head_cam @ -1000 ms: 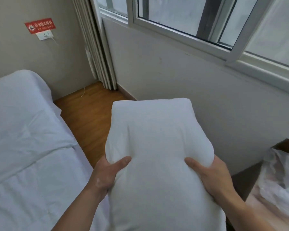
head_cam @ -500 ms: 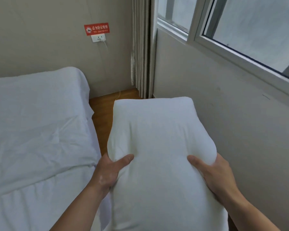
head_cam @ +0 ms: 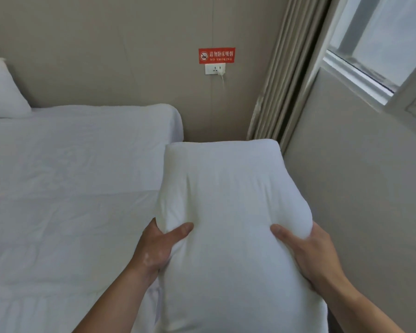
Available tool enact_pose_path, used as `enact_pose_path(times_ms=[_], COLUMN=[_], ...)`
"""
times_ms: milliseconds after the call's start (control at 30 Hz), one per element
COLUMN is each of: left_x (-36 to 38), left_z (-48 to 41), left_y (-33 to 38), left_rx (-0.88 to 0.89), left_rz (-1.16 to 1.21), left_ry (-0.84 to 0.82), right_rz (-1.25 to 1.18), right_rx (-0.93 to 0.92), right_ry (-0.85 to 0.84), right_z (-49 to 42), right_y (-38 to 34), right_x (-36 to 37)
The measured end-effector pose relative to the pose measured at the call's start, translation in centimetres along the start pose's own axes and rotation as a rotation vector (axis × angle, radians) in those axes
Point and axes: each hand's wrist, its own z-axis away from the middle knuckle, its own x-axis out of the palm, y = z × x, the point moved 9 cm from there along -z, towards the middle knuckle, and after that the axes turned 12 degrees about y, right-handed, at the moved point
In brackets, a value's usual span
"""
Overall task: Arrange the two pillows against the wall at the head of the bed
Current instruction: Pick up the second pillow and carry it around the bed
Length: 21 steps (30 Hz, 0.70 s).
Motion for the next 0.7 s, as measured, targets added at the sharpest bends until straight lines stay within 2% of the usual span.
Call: enact_pose_path(times_ms=[333,533,700], left_x=[2.7,2.4,1.6], left_z=[-14.0,-21.5,-28.7], left_y=[8.6,12.8,14.9], left_rx=[-0.041,-0.027,-0.01], left_rz=[0.09,0.143,0.199], left_ry=[0.249,0.352,0.374], right_rz=[0.071,0.074,0.074], right_rx=[-0.062,-0.09,-0.125], right_ry=[-0.213,-0.307,-0.355], right_z=[-20.1,-27.3,-32.1], right_y=[-9.2,-14.6,-19.0], right_x=[12.9,20.9,27.9])
